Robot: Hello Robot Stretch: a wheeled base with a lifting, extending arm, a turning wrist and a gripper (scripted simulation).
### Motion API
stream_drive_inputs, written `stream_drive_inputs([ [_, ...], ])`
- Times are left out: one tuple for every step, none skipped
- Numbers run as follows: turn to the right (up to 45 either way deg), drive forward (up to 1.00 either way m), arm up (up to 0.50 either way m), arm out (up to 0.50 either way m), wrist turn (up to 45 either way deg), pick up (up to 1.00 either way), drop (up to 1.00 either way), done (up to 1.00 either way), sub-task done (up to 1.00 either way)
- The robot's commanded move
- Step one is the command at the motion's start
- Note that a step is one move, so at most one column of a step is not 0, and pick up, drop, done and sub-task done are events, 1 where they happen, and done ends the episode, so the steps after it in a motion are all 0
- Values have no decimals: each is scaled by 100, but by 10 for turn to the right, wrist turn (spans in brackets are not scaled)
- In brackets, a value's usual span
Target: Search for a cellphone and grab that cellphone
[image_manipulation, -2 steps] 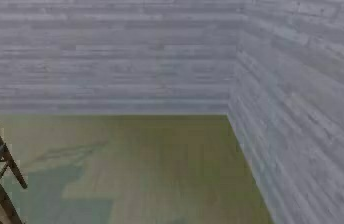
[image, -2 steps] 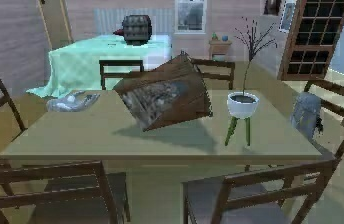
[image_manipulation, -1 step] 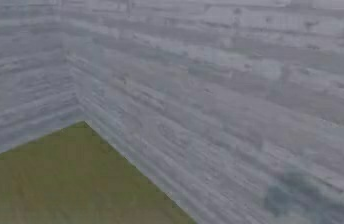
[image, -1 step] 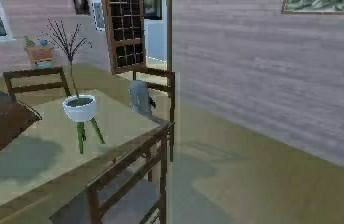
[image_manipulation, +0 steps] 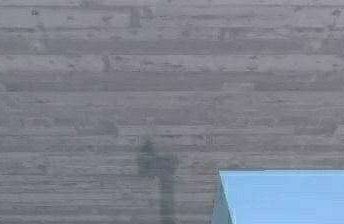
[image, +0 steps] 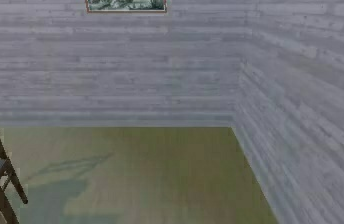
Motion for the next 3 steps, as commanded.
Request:
stream_drive_inputs([
  [0,15,0,0,0,0,0,0,0],
  [420,0,0,0,0,0,0,0,0],
  [0,0,50,0,0,0,0,0,0],
])
